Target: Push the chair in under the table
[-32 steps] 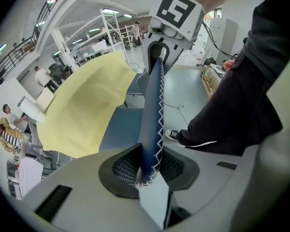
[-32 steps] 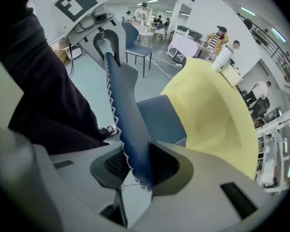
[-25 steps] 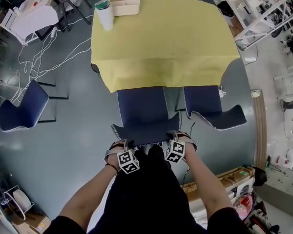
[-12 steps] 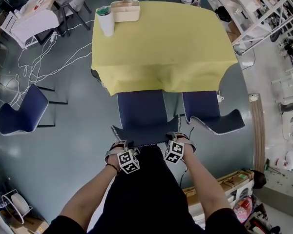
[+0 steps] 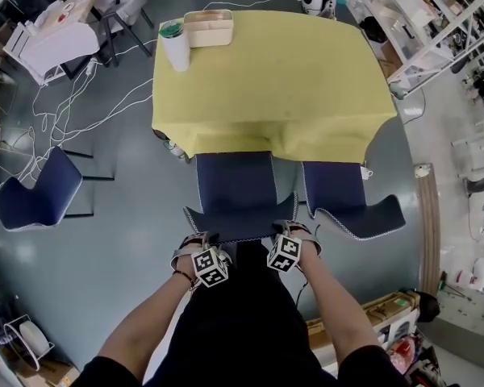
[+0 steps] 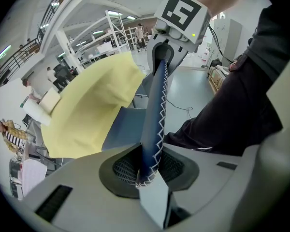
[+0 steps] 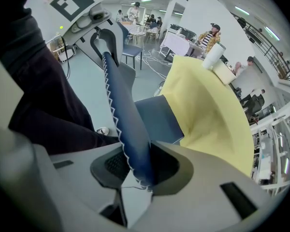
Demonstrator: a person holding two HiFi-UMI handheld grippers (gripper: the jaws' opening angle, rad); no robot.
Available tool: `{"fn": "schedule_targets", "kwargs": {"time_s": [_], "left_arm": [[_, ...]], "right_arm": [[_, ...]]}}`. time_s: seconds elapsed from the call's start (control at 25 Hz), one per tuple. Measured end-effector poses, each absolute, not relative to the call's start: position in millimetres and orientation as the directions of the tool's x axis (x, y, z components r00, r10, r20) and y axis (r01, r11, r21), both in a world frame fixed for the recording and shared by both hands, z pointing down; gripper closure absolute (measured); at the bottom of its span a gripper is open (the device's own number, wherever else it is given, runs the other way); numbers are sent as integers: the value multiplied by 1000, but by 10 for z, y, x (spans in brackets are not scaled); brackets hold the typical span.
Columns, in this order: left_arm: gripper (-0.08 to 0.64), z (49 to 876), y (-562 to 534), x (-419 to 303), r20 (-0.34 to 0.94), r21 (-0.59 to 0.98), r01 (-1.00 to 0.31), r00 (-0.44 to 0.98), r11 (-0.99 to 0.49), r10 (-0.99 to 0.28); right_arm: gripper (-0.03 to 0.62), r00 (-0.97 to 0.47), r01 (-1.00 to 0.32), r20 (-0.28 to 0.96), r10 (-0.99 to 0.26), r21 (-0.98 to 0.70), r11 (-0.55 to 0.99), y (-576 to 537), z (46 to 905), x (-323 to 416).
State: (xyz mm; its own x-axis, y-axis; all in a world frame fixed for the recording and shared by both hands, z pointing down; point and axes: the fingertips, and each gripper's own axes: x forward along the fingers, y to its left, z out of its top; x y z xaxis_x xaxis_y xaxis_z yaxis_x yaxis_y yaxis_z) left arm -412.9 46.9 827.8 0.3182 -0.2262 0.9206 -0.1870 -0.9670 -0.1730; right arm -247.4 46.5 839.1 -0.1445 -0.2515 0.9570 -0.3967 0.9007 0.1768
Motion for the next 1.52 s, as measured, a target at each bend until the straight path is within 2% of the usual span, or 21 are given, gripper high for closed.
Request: {"fn": "schedule_targets", "kwargs": {"time_s": [1.52], "left_arm": [[471, 8310, -1705, -3985, 936, -179, -254, 254, -950, -245]], "right_arm": [[486, -163, -383, 958, -236, 159, 910, -1706, 8424, -2336]]}}
